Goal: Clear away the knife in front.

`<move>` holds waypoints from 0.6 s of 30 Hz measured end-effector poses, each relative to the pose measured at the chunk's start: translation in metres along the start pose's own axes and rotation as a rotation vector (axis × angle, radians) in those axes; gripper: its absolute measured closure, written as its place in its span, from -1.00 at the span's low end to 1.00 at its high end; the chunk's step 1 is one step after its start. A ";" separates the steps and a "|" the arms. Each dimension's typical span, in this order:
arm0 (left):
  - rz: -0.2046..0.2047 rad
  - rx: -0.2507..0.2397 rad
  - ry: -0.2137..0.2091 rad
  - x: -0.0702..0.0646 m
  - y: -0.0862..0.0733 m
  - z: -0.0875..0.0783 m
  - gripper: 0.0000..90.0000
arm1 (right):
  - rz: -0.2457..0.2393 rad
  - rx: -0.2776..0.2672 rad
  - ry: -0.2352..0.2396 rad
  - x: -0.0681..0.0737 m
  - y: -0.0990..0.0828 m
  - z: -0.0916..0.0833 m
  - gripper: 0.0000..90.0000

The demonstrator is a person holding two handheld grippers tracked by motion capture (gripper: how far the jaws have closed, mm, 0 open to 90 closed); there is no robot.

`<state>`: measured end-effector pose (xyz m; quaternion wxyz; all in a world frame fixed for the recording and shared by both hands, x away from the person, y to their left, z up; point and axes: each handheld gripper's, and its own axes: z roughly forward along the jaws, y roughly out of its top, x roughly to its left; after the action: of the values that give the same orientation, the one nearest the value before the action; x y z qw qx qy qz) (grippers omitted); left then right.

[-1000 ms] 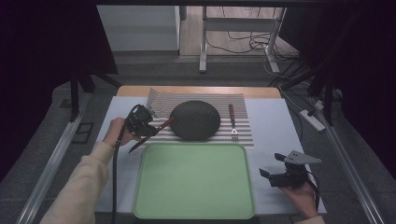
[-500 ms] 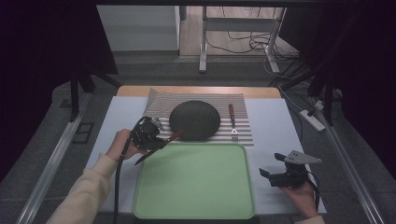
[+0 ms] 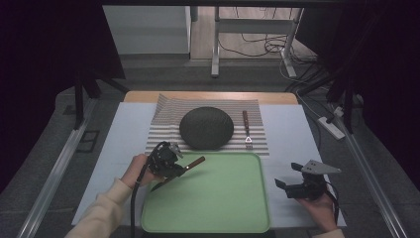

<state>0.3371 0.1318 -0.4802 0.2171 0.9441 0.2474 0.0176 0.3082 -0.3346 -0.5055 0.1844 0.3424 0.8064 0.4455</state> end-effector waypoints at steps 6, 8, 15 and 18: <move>0.001 0.013 -0.028 -0.008 -0.004 0.011 0.73 | -0.001 0.001 -0.002 0.000 0.000 0.000 -0.83; 0.011 0.021 -0.031 -0.011 -0.005 0.015 0.73 | -0.001 0.001 -0.002 0.000 0.000 0.000 -0.83; 0.001 0.000 -0.040 -0.013 -0.006 0.021 0.71 | -0.004 0.003 -0.003 0.000 0.000 0.000 -0.83; -0.010 -0.045 -0.022 -0.011 -0.003 0.013 0.44 | -0.001 0.003 -0.003 0.000 0.000 0.000 -0.83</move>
<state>0.3279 0.1238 -0.4924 0.2409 0.9380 0.2491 0.0115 0.3079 -0.3346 -0.5057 0.1856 0.3428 0.8069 0.4437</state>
